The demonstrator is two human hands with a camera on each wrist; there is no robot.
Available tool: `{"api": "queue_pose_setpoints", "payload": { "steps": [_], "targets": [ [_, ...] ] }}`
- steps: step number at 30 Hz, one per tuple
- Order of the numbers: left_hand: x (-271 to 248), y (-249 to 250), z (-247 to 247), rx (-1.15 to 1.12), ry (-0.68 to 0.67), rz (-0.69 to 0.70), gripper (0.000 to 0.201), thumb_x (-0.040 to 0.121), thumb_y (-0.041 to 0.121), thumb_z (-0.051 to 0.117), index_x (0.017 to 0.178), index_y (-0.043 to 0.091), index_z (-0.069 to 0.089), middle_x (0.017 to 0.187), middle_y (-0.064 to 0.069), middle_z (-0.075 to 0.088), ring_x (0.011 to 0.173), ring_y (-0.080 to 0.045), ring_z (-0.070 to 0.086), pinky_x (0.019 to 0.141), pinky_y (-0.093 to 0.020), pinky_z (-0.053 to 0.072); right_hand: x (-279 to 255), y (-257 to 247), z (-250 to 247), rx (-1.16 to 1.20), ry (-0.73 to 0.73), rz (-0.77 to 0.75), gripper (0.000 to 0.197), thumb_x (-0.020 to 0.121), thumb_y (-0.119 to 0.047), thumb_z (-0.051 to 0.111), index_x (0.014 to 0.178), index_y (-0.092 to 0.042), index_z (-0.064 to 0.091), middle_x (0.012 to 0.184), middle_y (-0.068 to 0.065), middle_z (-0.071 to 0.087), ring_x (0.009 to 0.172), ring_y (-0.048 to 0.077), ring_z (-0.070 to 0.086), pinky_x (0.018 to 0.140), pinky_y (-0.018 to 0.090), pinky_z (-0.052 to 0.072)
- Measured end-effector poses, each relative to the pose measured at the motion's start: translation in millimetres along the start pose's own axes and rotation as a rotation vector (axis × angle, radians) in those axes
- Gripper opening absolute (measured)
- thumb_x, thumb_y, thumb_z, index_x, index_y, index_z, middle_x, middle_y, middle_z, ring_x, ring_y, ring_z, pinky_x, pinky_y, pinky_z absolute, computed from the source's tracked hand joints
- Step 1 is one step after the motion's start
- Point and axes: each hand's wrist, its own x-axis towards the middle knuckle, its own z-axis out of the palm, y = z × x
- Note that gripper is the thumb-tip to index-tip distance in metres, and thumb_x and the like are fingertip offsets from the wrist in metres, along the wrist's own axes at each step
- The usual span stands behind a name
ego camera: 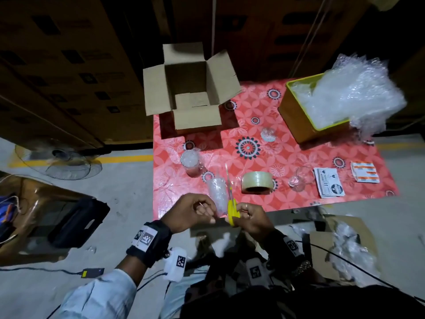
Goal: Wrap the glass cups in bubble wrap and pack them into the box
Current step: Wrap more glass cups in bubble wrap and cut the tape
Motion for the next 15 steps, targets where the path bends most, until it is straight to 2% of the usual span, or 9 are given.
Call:
{"api": "queue_pose_setpoints", "payload": {
  "steps": [2, 4, 7, 9, 10, 11, 13, 15],
  "targets": [
    [16.9, 3.2, -12.9, 0.06, 0.103, 0.023, 0.015, 0.083, -0.001, 0.081, 0.091, 0.011, 0.076, 0.082, 0.002, 0.076, 0.077, -0.014, 0.068, 0.079, -0.028, 0.054, -9.1, 2.0, -17.5, 0.046, 0.027, 0.034, 0.025, 0.079, -0.001, 0.084, 0.094, 0.009, 0.067, 0.074, 0.009, 0.071, 0.073, 0.02, 0.063, 0.07, 0.027, 0.053],
    [37.0, 11.9, -27.0, 0.143, 0.202, 0.071, 0.016, 0.087, 0.0, 0.077, 0.088, 0.016, 0.076, 0.082, 0.011, 0.074, 0.076, -0.008, 0.066, 0.075, -0.024, 0.052, -17.6, 6.4, -32.0, 0.07, 0.028, 0.075, 0.029, 0.079, -0.007, 0.086, 0.091, 0.012, 0.068, 0.076, 0.013, 0.07, 0.074, 0.023, 0.064, 0.066, 0.024, 0.054],
    [72.8, 33.2, -42.6, 0.242, 0.202, 0.134, 0.012, 0.093, 0.006, 0.074, 0.089, 0.017, 0.074, 0.081, 0.011, 0.073, 0.072, -0.005, 0.067, 0.068, -0.021, 0.053, -27.4, 16.0, -44.5, 0.061, -0.003, 0.162, 0.029, 0.076, -0.034, 0.088, 0.07, -0.009, 0.075, 0.072, 0.009, 0.07, 0.067, 0.017, 0.065, 0.062, 0.023, 0.051],
    [99.7, 47.7, -47.9, 0.362, 0.155, 0.181, 0.006, 0.093, 0.012, 0.076, 0.09, 0.017, 0.074, 0.083, 0.011, 0.072, 0.069, 0.0, 0.065, 0.064, -0.017, 0.05, -30.0, 25.7, -49.7, 0.102, -0.022, 0.214, 0.023, 0.086, -0.03, 0.08, 0.071, -0.013, 0.08, 0.074, 0.008, 0.073, 0.067, 0.015, 0.069, 0.067, 0.029, 0.051],
    [114.4, 52.2, -49.4, 0.423, 0.121, 0.194, 0.004, 0.093, 0.014, 0.077, 0.09, 0.016, 0.074, 0.084, 0.01, 0.072, 0.07, 0.0, 0.065, 0.064, -0.017, 0.05, -31.3, 28.7, -50.7, 0.127, -0.028, 0.225, 0.02, 0.087, -0.026, 0.079, 0.073, -0.012, 0.081, 0.076, 0.011, 0.073, 0.068, 0.018, 0.07, 0.071, 0.033, 0.05],
    [128.8, 56.5, -48.7, 0.478, 0.079, 0.204, 0.004, 0.092, 0.015, 0.078, 0.09, 0.017, 0.074, 0.086, 0.008, 0.073, 0.075, -0.002, 0.067, 0.068, -0.019, 0.053, -31.3, 32.4, -51.7, 0.146, -0.035, 0.23, 0.021, 0.082, -0.03, 0.083, 0.074, -0.01, 0.081, 0.077, 0.013, 0.073, 0.07, 0.022, 0.069, 0.074, 0.037, 0.048],
    [155.0, 56.7, -46.1, 0.602, -0.028, 0.185, 0.007, 0.091, 0.015, 0.079, 0.091, 0.019, 0.073, 0.088, 0.007, 0.074, 0.083, -0.011, 0.07, 0.078, -0.03, 0.058, -29.6, 31.9, -49.9, 0.129, -0.057, 0.232, 0.04, 0.064, -0.049, 0.089, 0.071, -0.011, 0.079, 0.076, 0.013, 0.072, 0.072, 0.027, 0.067, 0.075, 0.04, 0.049],
    [176.6, 53.8, -39.1, 0.693, -0.149, 0.135, 0.01, 0.091, 0.017, 0.078, 0.091, 0.024, 0.071, 0.088, 0.007, 0.073, 0.084, -0.014, 0.07, 0.08, -0.035, 0.059, -22.2, 32.2, -52.3, 0.144, -0.086, 0.215, 0.052, 0.047, -0.06, 0.095, 0.07, -0.016, 0.08, 0.076, 0.011, 0.072, 0.078, 0.031, 0.067, 0.079, 0.048, 0.052]
  ]
}}
